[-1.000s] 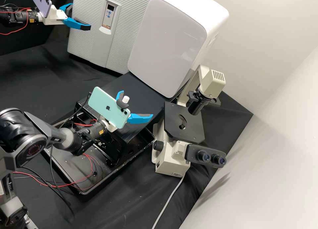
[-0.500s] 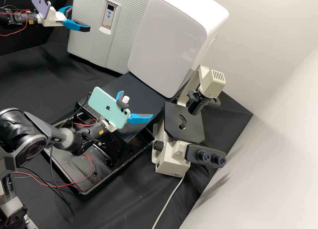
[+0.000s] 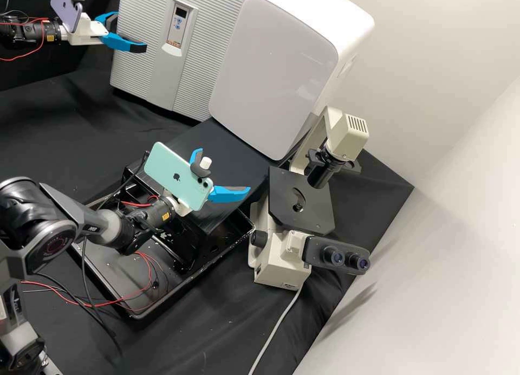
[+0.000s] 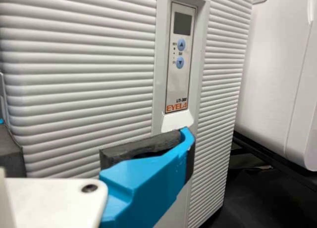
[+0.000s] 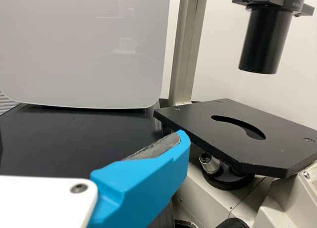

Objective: Open the incubator door

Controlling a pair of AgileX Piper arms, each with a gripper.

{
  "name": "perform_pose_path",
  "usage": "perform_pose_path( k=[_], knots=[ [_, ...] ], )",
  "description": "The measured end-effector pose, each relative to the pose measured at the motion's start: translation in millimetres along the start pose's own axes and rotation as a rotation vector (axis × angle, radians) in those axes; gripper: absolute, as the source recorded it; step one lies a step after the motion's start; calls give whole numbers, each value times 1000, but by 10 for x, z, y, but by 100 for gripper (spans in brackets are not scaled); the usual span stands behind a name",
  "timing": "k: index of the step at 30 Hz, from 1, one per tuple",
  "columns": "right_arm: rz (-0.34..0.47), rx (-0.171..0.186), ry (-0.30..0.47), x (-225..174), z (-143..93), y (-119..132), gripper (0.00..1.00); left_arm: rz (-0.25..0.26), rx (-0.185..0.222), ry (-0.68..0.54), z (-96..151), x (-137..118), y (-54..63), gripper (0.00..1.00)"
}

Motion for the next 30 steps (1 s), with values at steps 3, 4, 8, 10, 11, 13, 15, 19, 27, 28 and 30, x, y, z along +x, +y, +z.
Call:
perform_pose_path(
  k=[3,4,8,10,11,13,15,19,27,28,30],
  knots=[
    [0,0,0,0,0,0,100,8,-7,4,4,-6,20,0],
    [0,0,0,0,0,0,100,10,-16,9,-1,-11,13,0],
    [0,0,0,0,0,0,100,15,-26,14,-3,-18,16,0],
    [0,0,0,0,0,0,100,18,-34,23,2,-37,30,0],
    [0,0,0,0,0,0,100,18,-35,23,8,-46,34,0],
    [0,0,0,0,0,0,100,17,-39,26,20,-72,40,0],
    [0,0,0,0,0,0,100,16,-39,29,28,-86,50,0],
    [0,0,0,0,0,0,100,16,-49,38,33,-111,52,0],
    [0,0,0,0,0,0,100,39,-90,79,127,-223,46,0],
    [0,0,0,0,0,0,100,36,-91,83,127,-237,35,0],
    [0,0,0,0,0,0,100,39,-95,86,134,-253,42,0]
  ],
)
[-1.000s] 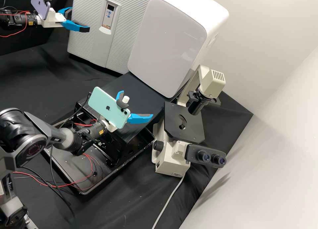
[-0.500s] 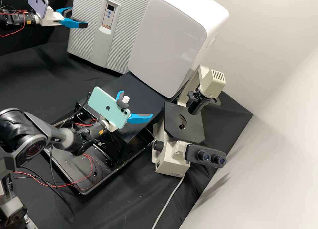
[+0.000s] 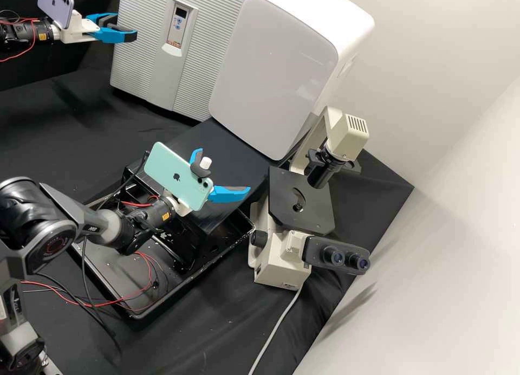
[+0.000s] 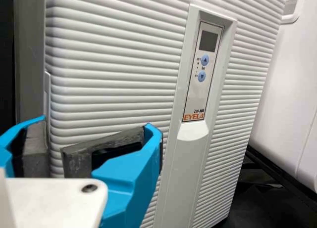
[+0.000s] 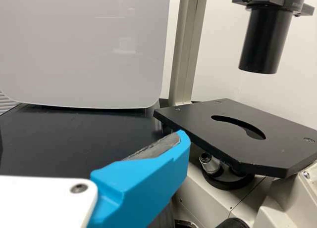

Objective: Open the incubator door

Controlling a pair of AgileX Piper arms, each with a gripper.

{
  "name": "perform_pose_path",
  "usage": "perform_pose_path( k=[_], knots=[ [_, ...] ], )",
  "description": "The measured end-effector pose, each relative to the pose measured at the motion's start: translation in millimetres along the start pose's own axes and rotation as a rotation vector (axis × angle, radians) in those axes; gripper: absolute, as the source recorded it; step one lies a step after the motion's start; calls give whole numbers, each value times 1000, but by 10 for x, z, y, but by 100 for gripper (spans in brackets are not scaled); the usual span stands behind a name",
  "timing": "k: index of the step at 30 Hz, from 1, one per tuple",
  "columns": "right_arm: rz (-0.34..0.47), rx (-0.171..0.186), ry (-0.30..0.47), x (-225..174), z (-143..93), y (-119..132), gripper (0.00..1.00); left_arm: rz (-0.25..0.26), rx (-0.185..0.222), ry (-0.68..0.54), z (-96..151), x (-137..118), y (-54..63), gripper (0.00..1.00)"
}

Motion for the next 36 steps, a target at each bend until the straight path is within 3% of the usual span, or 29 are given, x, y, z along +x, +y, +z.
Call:
perform_pose_path(
  k=[25,34,36],
  knots=[
    [0,0,0,0,0,0,100,19,-51,45,-40,-21,19,0],
    [0,0,0,0,0,0,100,6,-43,59,6,-100,53,0],
    [0,0,0,0,0,0,100,-5,-17,40,58,-108,51,0]
  ],
)
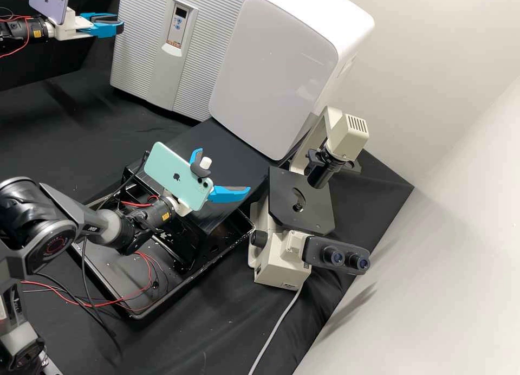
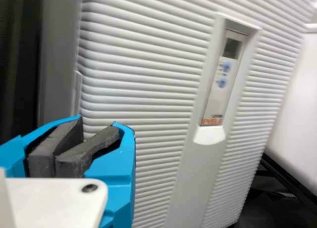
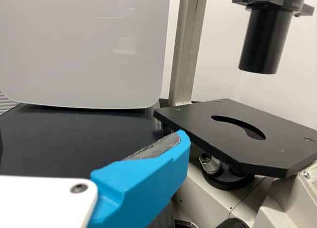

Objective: Open the incubator door

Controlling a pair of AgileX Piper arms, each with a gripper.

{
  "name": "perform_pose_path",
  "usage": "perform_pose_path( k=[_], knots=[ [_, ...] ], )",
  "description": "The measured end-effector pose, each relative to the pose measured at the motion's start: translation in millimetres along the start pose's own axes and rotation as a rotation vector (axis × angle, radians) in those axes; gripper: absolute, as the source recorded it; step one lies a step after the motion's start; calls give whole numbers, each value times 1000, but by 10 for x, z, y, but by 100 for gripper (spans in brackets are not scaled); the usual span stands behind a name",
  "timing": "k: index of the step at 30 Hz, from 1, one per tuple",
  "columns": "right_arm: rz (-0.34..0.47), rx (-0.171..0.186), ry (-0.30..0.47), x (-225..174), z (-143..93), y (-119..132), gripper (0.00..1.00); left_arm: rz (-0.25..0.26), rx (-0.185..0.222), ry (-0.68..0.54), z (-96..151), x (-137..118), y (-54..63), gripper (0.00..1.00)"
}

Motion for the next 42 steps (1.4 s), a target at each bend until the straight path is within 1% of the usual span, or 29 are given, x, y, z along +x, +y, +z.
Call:
perform_pose_path(
  k=[4,7,11,15,16,18,20,22,24,29,30,33,36,39,42],
  knots=[
    [0,0,0,0,0,0,100,-2,58,-36,138,-17,-14,0],
    [0,0,0,0,0,0,100,3,89,-60,205,-40,14,0],
    [0,0,0,0,0,0,100,10,91,-65,220,-49,38,0],
    [0,0,0,0,0,0,100,9,91,-64,218,-50,33,0],
    [0,0,0,0,0,0,100,8,90,-64,217,-52,30,100],
    [0,0,0,0,0,0,100,8,92,-59,210,-56,21,100],
    [0,0,0,0,0,0,100,9,109,-41,191,-61,12,100],
    [0,0,0,0,0,0,100,6,109,-17,167,-64,4,100],
    [0,0,0,0,0,0,100,1,117,3,148,-65,-2,100],
    [0,0,0,0,0,0,100,-6,110,59,75,-73,4,100],
    [0,0,0,0,0,0,100,-4,110,65,62,-76,10,100],
    [0,0,0,0,0,0,100,5,91,76,49,-77,20,100],
    [0,0,0,0,0,0,100,6,92,77,48,-77,20,100],
    [0,0,0,0,0,0,100,13,110,74,57,-66,48,100],
    [0,0,0,0,0,0,100,36,116,66,76,-21,119,100]
  ],
)
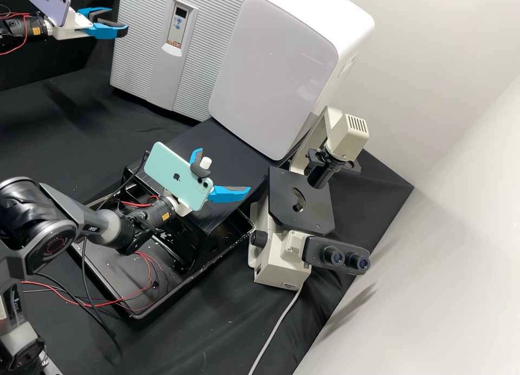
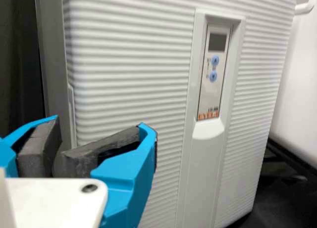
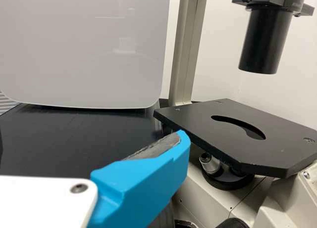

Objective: Open the incubator door

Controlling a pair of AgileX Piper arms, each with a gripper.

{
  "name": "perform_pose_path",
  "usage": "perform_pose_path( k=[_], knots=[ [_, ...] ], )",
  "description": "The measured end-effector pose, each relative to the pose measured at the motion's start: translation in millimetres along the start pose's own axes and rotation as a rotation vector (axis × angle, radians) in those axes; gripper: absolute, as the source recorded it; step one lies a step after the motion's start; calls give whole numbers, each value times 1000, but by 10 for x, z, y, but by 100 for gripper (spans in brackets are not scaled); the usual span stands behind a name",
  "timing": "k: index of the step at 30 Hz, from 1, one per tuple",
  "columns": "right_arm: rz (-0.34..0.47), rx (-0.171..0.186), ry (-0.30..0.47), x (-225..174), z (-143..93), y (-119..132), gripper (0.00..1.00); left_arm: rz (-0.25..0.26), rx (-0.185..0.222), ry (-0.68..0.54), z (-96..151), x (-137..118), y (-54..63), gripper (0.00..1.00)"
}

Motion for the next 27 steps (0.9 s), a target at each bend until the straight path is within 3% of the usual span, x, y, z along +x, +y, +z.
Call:
perform_pose_path(
  k=[4,10,27],
  knots=[
    [0,0,0,0,0,0,100,16,18,-23,14,100,57,100],
    [0,0,0,0,0,0,100,-37,29,-29,-7,245,18,100],
    [0,0,0,0,0,0,100,-56,7,-50,-8,316,-16,100]
  ],
)
